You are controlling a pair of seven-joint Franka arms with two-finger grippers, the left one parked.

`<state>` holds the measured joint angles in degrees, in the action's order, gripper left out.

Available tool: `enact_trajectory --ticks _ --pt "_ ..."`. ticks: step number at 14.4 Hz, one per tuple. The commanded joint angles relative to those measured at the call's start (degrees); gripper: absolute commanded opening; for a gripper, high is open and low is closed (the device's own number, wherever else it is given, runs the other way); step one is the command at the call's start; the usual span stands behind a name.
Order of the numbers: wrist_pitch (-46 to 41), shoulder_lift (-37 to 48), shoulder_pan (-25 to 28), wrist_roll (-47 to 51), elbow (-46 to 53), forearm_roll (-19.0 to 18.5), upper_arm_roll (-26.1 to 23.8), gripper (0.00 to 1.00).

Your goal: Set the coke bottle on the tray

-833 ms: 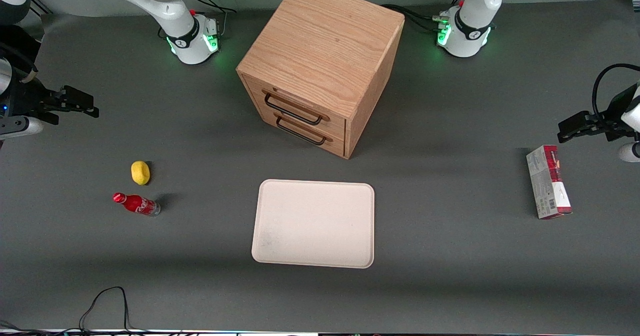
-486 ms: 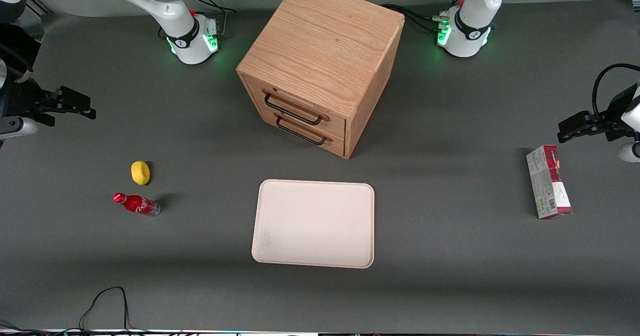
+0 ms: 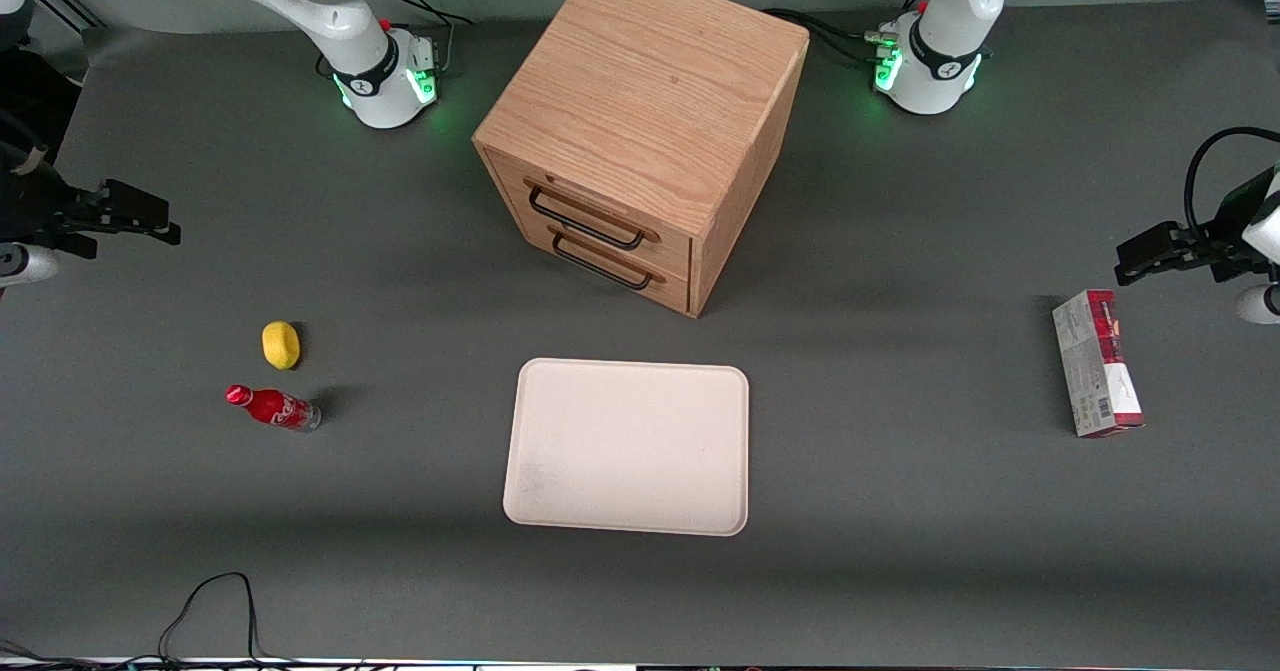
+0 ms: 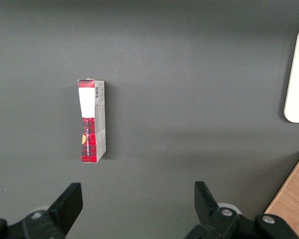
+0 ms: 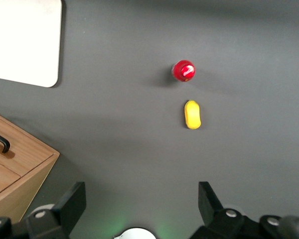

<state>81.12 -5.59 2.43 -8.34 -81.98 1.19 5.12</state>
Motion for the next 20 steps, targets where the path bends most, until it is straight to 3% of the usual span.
enact_trajectory --ticks 1,4,15,17,20 --pt "-6.2 -9.6 -2.1 -0.6 13.9 -0.6 0.2 1.0" --pt "-9.6 -16.5 -5.8 -7.4 23.3 -0.3 0.4 1.0" --pt "-9.2 -17.7 -5.8 -9.5 23.4 -0.4 0.2 1.0" --pt "-6.5 -17.9 -5.7 -9.4 22.6 -0.2 0.2 1.0" --pt "5.9 -17.0 -5.2 -9.3 10.1 0.0 0.2 1.0"
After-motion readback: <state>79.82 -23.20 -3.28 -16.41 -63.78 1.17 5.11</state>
